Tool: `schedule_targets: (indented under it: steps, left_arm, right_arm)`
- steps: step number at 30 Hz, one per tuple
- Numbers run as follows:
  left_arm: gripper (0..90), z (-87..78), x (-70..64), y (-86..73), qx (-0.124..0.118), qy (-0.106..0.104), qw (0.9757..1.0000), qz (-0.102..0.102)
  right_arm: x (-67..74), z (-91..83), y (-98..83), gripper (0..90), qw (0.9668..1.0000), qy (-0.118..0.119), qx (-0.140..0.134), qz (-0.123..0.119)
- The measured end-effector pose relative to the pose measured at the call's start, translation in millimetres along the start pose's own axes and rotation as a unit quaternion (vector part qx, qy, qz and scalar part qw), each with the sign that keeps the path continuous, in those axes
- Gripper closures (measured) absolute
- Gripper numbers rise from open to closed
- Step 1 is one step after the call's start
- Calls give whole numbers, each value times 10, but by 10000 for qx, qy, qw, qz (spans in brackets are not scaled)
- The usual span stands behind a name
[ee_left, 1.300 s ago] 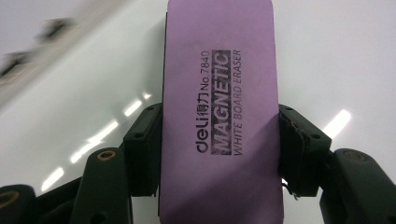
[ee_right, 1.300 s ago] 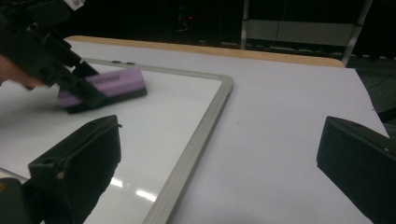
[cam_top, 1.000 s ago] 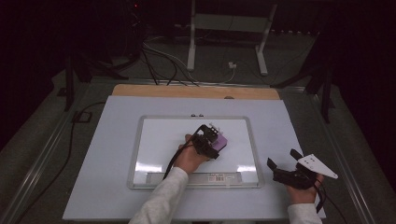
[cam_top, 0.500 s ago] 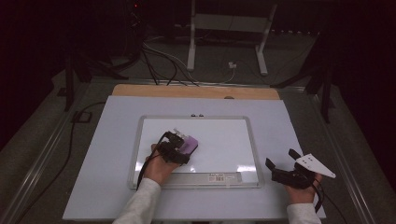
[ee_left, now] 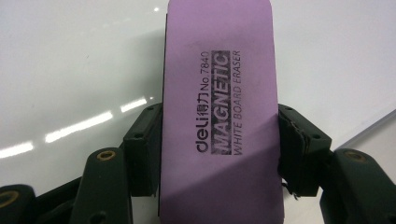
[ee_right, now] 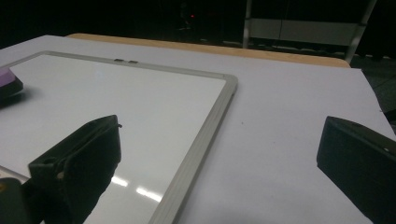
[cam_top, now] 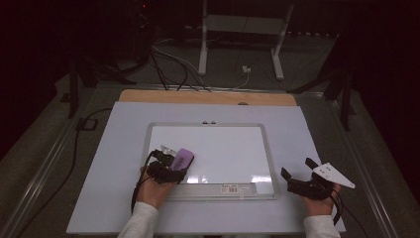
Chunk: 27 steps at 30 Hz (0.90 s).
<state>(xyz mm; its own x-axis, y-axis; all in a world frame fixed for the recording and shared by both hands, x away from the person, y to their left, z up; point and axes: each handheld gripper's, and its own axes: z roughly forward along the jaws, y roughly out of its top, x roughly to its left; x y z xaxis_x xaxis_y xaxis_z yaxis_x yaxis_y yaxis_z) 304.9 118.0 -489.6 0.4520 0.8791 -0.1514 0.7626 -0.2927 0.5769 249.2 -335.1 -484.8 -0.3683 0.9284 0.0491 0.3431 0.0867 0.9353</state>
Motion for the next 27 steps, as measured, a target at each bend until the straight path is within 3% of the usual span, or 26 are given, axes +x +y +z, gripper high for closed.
schedule_targets:
  steps: [7,13,19,27]
  left_arm:
    - [417,-53,102,-75,-157,-78,9990,-423]
    - [416,-105,230,-173,-339,-285,9952,-869]
    - [411,-138,304,-231,-440,-362,9927,-1063]
    - [365,-189,424,-278,-554,-142,9902,-1277]
  right_arm:
    - [1,-6,-3,1,10000,1,5,12]
    - [1,-3,-2,1,10000,12,4,3]
    - [12,-1,-2,1,10000,23,14,-3]
    - [12,4,-5,1,10000,34,20,-11]
